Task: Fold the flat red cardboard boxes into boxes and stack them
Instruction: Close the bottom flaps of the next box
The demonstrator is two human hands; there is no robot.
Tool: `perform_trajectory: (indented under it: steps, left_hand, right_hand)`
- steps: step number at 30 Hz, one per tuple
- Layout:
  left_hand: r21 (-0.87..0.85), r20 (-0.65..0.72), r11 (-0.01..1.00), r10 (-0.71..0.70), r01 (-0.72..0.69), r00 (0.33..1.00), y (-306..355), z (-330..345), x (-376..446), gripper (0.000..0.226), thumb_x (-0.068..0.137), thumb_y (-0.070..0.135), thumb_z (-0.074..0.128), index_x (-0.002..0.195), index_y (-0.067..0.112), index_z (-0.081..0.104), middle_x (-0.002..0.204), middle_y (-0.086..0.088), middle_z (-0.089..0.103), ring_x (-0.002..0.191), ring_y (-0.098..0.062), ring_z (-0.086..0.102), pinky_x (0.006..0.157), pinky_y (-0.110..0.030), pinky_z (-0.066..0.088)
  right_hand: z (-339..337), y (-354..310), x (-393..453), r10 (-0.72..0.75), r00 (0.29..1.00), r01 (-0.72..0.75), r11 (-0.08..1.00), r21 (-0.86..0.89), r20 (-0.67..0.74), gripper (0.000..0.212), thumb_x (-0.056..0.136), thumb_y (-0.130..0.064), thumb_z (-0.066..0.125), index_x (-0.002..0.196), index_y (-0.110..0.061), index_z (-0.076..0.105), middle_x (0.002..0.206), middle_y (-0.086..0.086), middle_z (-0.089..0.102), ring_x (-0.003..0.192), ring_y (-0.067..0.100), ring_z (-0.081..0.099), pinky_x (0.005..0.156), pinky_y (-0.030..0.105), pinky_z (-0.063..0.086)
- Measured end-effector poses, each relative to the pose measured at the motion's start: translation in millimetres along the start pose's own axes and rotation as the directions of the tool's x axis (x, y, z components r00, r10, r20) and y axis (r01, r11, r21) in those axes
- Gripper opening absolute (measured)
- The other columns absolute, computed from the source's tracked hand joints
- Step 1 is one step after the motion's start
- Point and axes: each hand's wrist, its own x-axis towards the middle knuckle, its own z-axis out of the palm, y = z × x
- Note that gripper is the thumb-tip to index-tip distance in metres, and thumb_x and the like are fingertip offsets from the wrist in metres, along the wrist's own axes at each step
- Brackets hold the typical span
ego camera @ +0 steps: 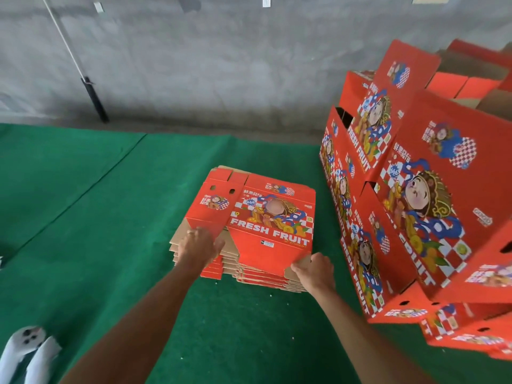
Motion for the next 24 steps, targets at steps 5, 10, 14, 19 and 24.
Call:
perform_trajectory:
  steps: [5, 10, 14, 19, 24]
  left_hand:
    - [0.11, -0.167, 0.991, 0.09, -0.073, 0.982, -11, -28, -26, 0.038, 0.108, 0.039, 0.041, 0.113, 0.011, 0.065, 0.105, -0.012, 0.07, 0.095, -0.03, 0.072, 0.078, -0.04, 0.06]
    - [-0.148, -0.416, 0.987, -0.001, -0.067, 0.909, -25, -51, -60, 0.035, 0.102, 0.029, 0.06, 0.082, 0.003, 0.068, 0.077, -0.026, 0.069, 0.069, -0.048, 0.069, 0.063, -0.051, 0.058]
    - [-0.399, -0.574, 0.889, -0.052, -0.223, 0.817, -21, -75, -104, 0.038, 0.101, 0.028, 0.063, 0.068, 0.015, 0.049, 0.065, -0.022, 0.062, 0.058, -0.044, 0.06, 0.054, -0.038, 0.043]
    - [-0.585, -0.636, 0.692, -0.067, -0.423, 0.769, -28, -113, -173, 0.045, 0.1, 0.048, 0.05, 0.071, 0.014, 0.044, 0.059, -0.003, 0.048, 0.055, -0.017, 0.043, 0.055, -0.037, 0.038]
    - [-0.672, -0.651, 0.567, -0.144, -0.476, 0.746, -27, -135, -249, 0.055, 0.097, 0.057, 0.051, 0.07, 0.008, 0.048, 0.061, -0.011, 0.05, 0.055, -0.009, 0.038, 0.051, -0.036, 0.039]
  right_hand:
    - [-12, -5, -25, -0.046, 0.997, 0.073, 0.877, 0.476, -0.07, 0.048, 0.087, -0.017, 0.081, 0.121, -0.011, 0.048, 0.119, 0.009, 0.064, 0.101, 0.022, 0.066, 0.079, 0.034, 0.059]
    - [-39, -20, -65, -0.136, 0.97, 0.237, 0.719, 0.654, -0.202, 0.039, 0.096, -0.009, 0.068, 0.131, -0.023, 0.056, 0.122, -0.001, 0.065, 0.102, 0.016, 0.067, 0.077, 0.037, 0.063]
    - [-76, -21, -102, -0.237, 0.916, 0.395, 0.673, 0.625, -0.324, 0.038, 0.1, -0.015, 0.064, 0.135, -0.028, 0.061, 0.125, -0.018, 0.065, 0.109, -0.006, 0.062, 0.091, 0.019, 0.053]
    - [-136, -8, -160, -0.275, 0.884, 0.452, 0.702, 0.549, -0.377, 0.022, 0.103, -0.029, 0.061, 0.121, -0.02, 0.07, 0.11, -0.012, 0.073, 0.105, -0.001, 0.065, 0.098, 0.035, 0.052]
    - [-205, 21, -222, -0.41, 0.845, 0.533, 0.694, 0.484, -0.344, 0.021, 0.1, -0.024, 0.065, 0.089, -0.04, 0.072, 0.066, -0.013, 0.068, 0.057, -0.001, 0.058, 0.054, 0.014, 0.042]
